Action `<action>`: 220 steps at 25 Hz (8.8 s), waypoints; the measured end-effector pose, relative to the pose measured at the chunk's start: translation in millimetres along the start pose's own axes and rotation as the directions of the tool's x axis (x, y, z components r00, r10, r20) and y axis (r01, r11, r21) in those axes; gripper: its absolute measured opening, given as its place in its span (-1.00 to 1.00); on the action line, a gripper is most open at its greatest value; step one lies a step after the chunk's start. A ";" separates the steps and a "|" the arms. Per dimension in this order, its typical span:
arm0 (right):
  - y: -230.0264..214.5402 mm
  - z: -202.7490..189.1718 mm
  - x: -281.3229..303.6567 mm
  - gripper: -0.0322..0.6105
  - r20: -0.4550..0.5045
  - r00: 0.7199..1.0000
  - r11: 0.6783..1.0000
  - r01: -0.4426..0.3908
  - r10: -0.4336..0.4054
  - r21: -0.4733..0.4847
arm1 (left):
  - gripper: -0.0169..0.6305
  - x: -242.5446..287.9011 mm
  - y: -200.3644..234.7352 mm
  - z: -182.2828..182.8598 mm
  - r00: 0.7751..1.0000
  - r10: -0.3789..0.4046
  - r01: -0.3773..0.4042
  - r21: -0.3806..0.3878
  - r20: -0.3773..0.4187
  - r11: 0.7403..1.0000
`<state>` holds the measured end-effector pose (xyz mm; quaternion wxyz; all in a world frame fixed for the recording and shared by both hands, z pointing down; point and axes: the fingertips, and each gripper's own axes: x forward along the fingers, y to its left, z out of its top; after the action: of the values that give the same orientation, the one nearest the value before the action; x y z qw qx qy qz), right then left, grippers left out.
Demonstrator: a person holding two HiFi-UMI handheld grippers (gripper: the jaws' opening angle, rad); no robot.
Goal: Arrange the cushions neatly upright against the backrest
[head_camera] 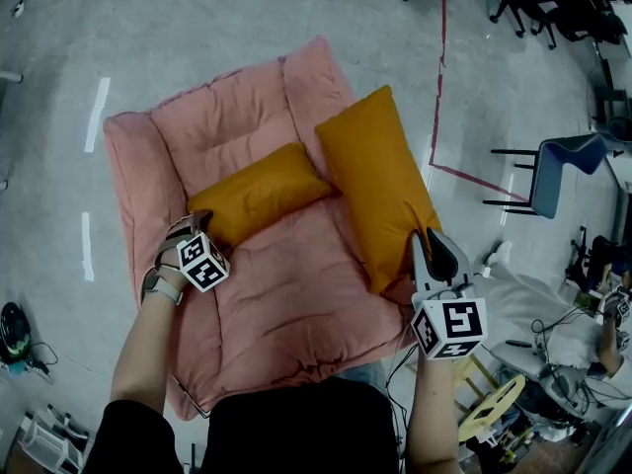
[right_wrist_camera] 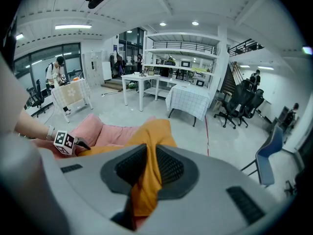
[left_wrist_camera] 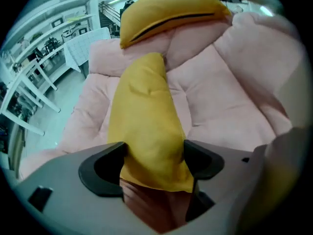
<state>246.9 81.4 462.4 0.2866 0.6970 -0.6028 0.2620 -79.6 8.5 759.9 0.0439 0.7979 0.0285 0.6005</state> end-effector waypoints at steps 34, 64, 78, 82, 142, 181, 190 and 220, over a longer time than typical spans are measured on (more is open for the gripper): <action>-1.7 -5.2 8.9 -0.59 -0.026 1.000 0.999 0.000 -0.001 -0.049 | 0.22 -42.8 10.7 6.6 0.991 0.132 -0.131 -0.053 0.015 0.990; 21.0 4.2 16.6 -0.78 -0.401 0.836 0.829 -0.495 0.374 -0.261 | 0.22 -236.2 -134.6 49.3 0.878 0.433 -0.254 -0.569 0.205 0.782; 82.0 70.6 -48.6 -0.84 -0.408 0.732 0.552 -0.681 0.546 -0.482 | 0.22 -269.4 -107.5 65.9 0.835 0.491 -0.330 -0.488 0.249 0.808; 120.0 77.0 -65.5 -0.84 -0.415 0.648 0.438 -0.749 0.639 -0.497 | 0.22 -270.2 -104.8 63.4 0.835 0.486 -0.336 -0.461 0.257 0.821; 158.2 -72.5 139.2 -0.84 -0.575 0.742 0.339 -0.669 0.344 -0.661 | -0.90 -122.8 -36.3 70.7 0.974 0.124 -0.046 -0.374 0.188 0.926; 144.0 -113.2 160.5 -0.43 -0.588 0.751 0.718 -0.583 0.299 -0.379 | -0.90 -84.3 -6.1 -5.7 0.949 0.306 -0.183 -0.664 0.074 0.725; 129.6 -74.9 128.1 -0.76 -0.401 0.828 0.816 -0.514 0.391 -0.266 | -0.90 -135.4 -17.4 14.1 0.892 0.427 -0.193 -0.732 0.146 0.653; 179.7 186.0 -155.0 -0.87 0.386 0.562 0.682 -0.623 0.731 -0.384 | -0.91 -476.2 -93.6 184.8 0.274 0.798 -0.270 -0.754 0.536 0.599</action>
<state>51.5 35.7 237.3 0.0621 0.4195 -0.9007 0.0940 -33.3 48.3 244.2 0.0500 0.8890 -0.4470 0.0860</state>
